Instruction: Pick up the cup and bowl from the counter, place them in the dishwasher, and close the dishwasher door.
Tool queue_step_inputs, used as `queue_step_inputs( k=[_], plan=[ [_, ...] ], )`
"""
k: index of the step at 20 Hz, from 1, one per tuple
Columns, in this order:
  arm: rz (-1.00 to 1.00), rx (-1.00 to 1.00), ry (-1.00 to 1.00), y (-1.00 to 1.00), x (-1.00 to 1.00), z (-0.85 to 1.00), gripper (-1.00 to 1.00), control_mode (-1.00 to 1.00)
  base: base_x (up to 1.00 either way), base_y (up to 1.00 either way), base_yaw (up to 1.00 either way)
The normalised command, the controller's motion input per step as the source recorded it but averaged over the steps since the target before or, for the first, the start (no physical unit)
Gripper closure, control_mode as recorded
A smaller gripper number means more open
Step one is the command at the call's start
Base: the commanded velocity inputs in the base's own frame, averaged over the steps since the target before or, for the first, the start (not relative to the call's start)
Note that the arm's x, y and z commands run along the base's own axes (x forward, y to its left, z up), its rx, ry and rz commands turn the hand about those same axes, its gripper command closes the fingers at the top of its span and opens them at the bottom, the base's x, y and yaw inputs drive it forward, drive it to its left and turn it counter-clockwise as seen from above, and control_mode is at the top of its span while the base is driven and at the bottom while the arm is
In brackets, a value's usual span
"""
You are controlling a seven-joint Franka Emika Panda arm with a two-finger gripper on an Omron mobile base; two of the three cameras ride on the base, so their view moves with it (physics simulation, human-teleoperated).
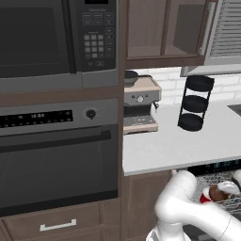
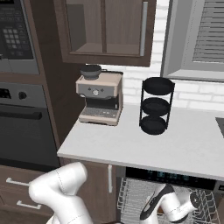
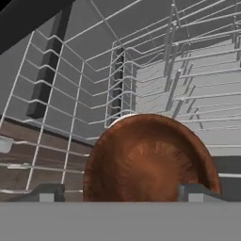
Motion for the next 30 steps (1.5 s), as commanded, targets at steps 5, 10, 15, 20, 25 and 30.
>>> queue_step_inputs(
  k=[5, 10, 15, 20, 25, 30],
  plan=[
    [-0.07, -0.08, 0.03, -0.15, -0.52, 0.29, -1.0, -1.0, 0.0, 0.0, 0.0],
    [-0.08, -0.13, 0.04, 0.0, -0.74, 0.29, -1.0, -1.0, 0.0, 0.0, 0.0],
    [-0.01, -0.17, 0.15, 0.0, -0.17, -0.12, -1.0, -1.0, 0.0, 0.0, 0.0],
    [0.0, -0.11, 0.04, 0.01, 0.06, -0.59, -1.0, -1.0, 0.0, 0.0, 0.0],
    [0.0, 0.0, -0.04, -0.05, 0.03, -0.64, -1.0, -1.0, 0.0, 0.0, 0.0],
    [0.0, -0.02, 0.0, 0.0, 0.52, -0.5, -1.0, -1.0, 0.0, 0.0, 0.0]
  ],
)
